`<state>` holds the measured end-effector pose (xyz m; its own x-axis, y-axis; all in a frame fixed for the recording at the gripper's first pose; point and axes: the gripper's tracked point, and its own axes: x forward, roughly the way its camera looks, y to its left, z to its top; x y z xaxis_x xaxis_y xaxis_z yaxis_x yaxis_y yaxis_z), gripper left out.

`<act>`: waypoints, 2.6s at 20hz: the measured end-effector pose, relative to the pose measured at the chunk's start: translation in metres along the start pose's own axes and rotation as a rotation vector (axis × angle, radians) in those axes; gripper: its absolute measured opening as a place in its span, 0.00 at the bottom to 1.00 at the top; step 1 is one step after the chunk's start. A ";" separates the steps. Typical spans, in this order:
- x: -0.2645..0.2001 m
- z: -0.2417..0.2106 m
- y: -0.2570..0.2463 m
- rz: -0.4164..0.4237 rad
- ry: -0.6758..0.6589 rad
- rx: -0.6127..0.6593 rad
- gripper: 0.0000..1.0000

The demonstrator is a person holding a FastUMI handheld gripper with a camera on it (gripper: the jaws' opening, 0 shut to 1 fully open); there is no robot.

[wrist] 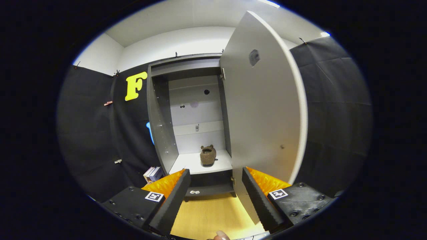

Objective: Open the shoe cabinet door, grab the shoes and put them into the shoe cabinet, then close the shoe cabinet door.

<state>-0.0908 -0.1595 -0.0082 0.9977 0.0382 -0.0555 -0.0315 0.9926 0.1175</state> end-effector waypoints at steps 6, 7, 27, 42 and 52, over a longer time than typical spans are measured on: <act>-0.042 0.015 -0.078 0.020 -0.029 -0.013 0.98; -0.044 0.018 -0.090 0.012 -0.033 -0.012 0.98; 0.024 0.017 -0.164 0.081 0.014 0.021 0.98; 0.033 0.010 -0.130 0.130 -0.005 0.020 0.98; 0.042 0.005 -0.110 0.078 -0.010 0.045 0.98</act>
<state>-0.0451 -0.2679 -0.0182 0.9929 0.1137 -0.0347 -0.1065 0.9804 0.1655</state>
